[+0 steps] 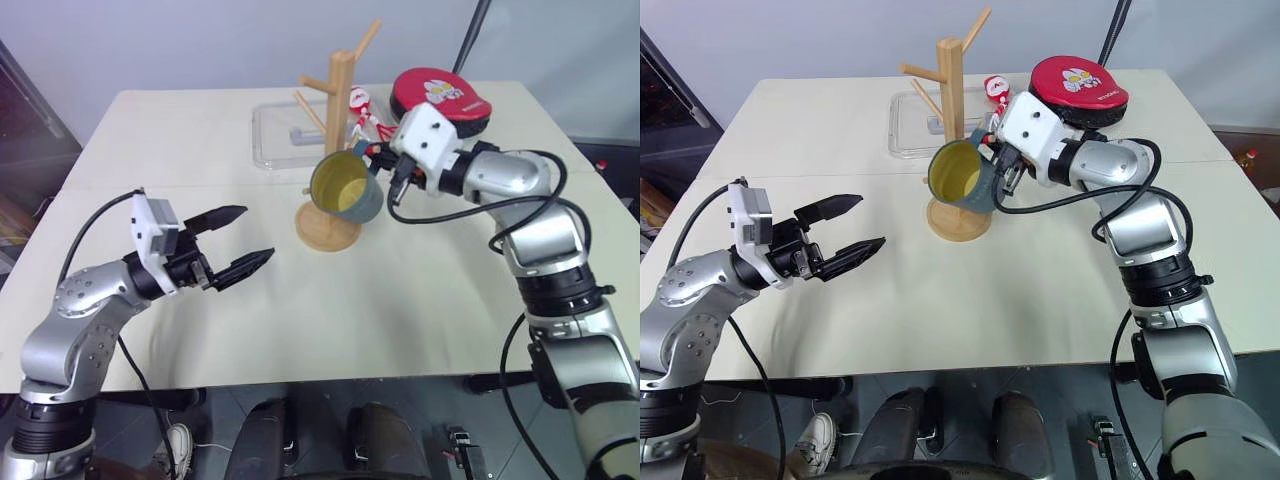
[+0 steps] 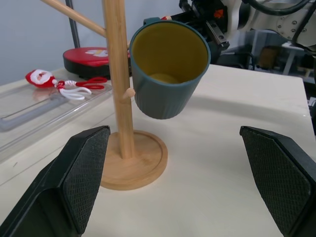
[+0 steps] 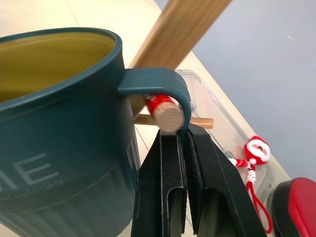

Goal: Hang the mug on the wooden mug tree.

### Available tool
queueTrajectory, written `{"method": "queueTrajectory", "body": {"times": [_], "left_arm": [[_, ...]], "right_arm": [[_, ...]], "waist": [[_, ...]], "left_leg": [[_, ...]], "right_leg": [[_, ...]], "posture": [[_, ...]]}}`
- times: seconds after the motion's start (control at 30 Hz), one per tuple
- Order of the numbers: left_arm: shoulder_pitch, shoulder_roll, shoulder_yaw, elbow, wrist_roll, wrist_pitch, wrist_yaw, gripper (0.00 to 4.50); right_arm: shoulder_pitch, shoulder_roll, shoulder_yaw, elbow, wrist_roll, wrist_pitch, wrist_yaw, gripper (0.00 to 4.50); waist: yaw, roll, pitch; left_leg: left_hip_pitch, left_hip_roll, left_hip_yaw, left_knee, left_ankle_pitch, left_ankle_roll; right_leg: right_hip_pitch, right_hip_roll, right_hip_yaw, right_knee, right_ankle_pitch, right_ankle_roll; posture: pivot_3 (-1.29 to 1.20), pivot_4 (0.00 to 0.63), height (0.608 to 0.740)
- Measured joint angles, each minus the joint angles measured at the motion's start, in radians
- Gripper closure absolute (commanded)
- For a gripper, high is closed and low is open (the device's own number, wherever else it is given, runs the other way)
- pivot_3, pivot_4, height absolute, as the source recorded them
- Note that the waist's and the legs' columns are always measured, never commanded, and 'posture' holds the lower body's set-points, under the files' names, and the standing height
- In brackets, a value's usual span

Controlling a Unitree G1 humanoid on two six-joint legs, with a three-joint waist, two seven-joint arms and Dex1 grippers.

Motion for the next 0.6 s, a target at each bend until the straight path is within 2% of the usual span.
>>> {"method": "queueTrajectory", "body": {"times": [0.1, 0.23, 0.33, 0.5, 0.6], "left_arm": [[0.0, -0.001, 0.0, 0.0, 0.0, 0.0, 0.0, 0.0], [-0.001, -0.005, -0.001, 0.0, 0.001, -0.001, 0.005, 0.0], [0.0, -0.013, -0.001, 0.01, 0.018, -0.003, 0.027, 0.0], [0.044, -0.06, 0.005, 0.114, 0.101, -0.028, 0.12, 0.0], [0.053, -0.112, 0.015, 0.161, 0.143, -0.078, 0.189, 0.0]], "right_arm": [[0.0, 0.004, 0.0, 0.0, -0.01, -0.005, -0.004, 2.14], [-0.001, -0.027, -0.019, -0.01, -0.014, -0.012, -0.006, 2.14], [0.026, -0.071, -0.094, -0.059, 0.009, -0.002, -0.006, 2.14], [0.229, -0.106, -0.282, -0.124, 0.1, 0.037, -0.014, 2.14], [0.385, -0.052, -0.361, -0.162, 0.166, 0.041, -0.038, 2.14]], "waist": [[0.0, 0.0, 0.0], [0.001, 0.0, 0.0], [0.005, 0.0, 0.0], [0.002, -0.001, 0.0], [0.0, -0.002, 0.0]], "left_leg": [[0.0, 0.0, 0.0, 0.0, 0.0, 0.0], [0.0, 0.0, 0.0, 0.0, 0.0, 0.0], [0.0, 0.0, 0.0, 0.0, 0.0, 0.0], [0.0, 0.0, 0.0, 0.0, -0.001, 0.001], [0.0, 0.001, 0.0, -0.001, -0.001, 0.001]], "right_leg": [[0.0, 0.0, 0.0, 0.0, 0.0, 0.0], [0.0, 0.0, 0.0, 0.0, 0.0, 0.0], [0.0, 0.0, 0.0, -0.001, 0.0, 0.0], [0.001, -0.001, 0.0, -0.001, 0.0, 0.0], [0.0, 0.0, 0.0, -0.001, 0.0, 0.0]], "posture": [[0.0, 0.15, 0.74], [0.0, 0.15, 0.74], [0.0, 0.15, 0.74], [0.0, 0.15, 0.74], [0.0, 0.15, 0.74]]}}
